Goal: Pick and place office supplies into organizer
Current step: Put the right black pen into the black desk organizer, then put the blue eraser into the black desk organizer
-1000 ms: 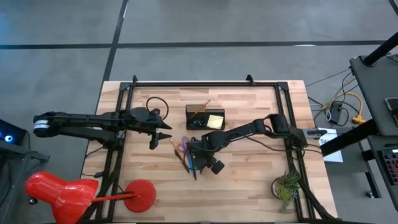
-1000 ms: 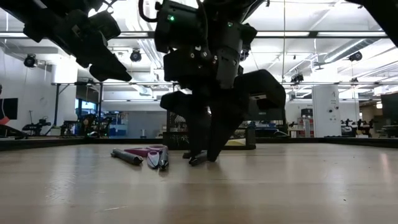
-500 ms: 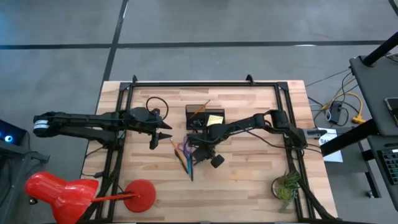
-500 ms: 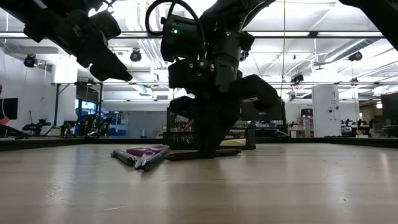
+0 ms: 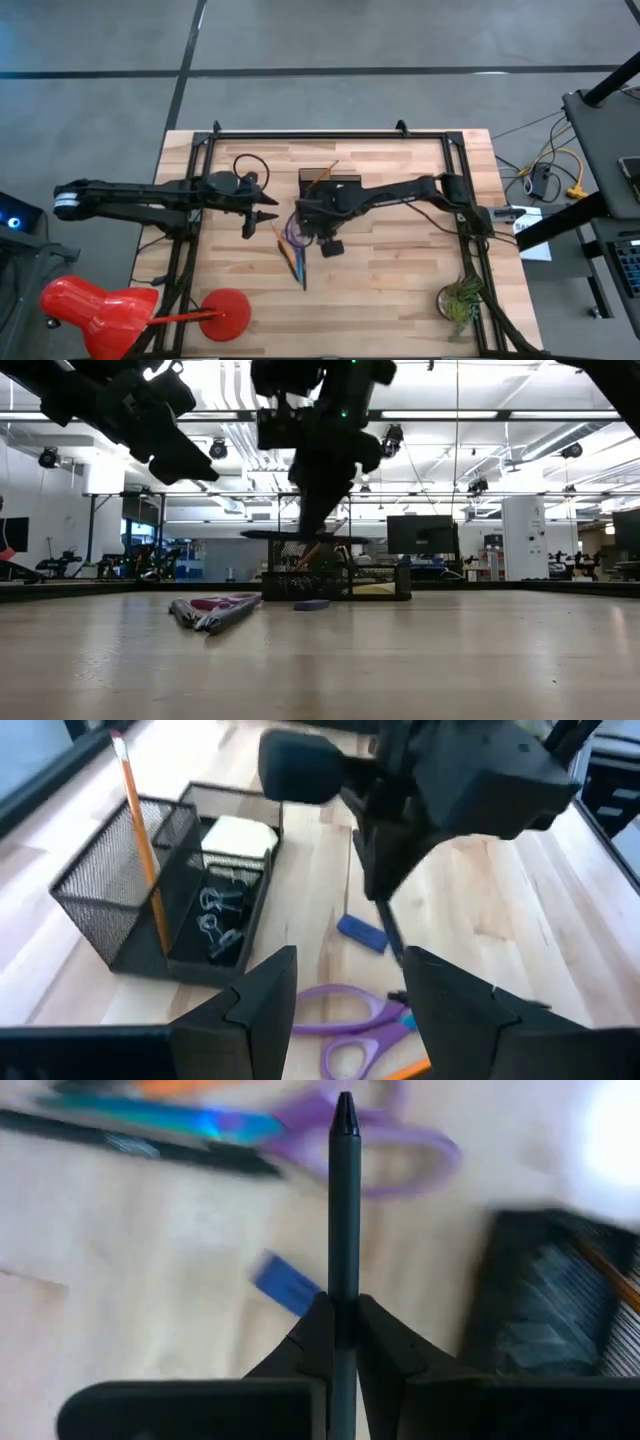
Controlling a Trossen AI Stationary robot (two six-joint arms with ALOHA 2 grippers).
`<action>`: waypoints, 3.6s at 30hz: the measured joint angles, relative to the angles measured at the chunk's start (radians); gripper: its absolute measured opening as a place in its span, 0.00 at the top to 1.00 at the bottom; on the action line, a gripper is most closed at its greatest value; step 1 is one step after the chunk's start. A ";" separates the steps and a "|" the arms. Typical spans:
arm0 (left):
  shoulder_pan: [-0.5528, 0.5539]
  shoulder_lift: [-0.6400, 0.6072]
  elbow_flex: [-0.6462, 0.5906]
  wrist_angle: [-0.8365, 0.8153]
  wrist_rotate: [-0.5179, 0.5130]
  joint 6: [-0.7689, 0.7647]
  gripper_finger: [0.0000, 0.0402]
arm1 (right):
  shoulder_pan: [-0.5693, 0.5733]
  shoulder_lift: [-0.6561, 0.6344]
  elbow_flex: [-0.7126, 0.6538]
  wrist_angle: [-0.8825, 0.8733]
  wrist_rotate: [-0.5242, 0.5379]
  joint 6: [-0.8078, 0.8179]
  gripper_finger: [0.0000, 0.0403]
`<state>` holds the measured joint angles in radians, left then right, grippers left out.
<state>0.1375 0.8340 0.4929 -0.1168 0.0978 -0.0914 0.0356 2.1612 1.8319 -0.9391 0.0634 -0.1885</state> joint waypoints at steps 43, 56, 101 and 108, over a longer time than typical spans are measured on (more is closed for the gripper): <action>0.000 -0.081 -0.008 -0.218 -0.063 -0.006 0.58 | -0.086 0.105 0.154 -0.201 0.843 -0.651 0.97; 0.000 -0.077 -0.008 -0.241 -0.062 0.018 0.58 | -0.086 0.146 0.162 -0.134 0.817 -0.569 0.82; -0.001 -0.050 0.010 -0.365 0.240 -0.138 0.58 | 0.088 0.148 0.128 -0.201 0.071 -0.234 0.69; 0.000 -0.119 0.007 -0.363 0.219 -0.175 0.58 | 0.032 0.147 0.156 -0.156 -0.019 -0.258 0.69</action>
<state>0.1373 0.7151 0.4999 -0.4797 0.3170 -0.2664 0.0672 2.3085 1.9881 -1.0951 0.0440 -0.4461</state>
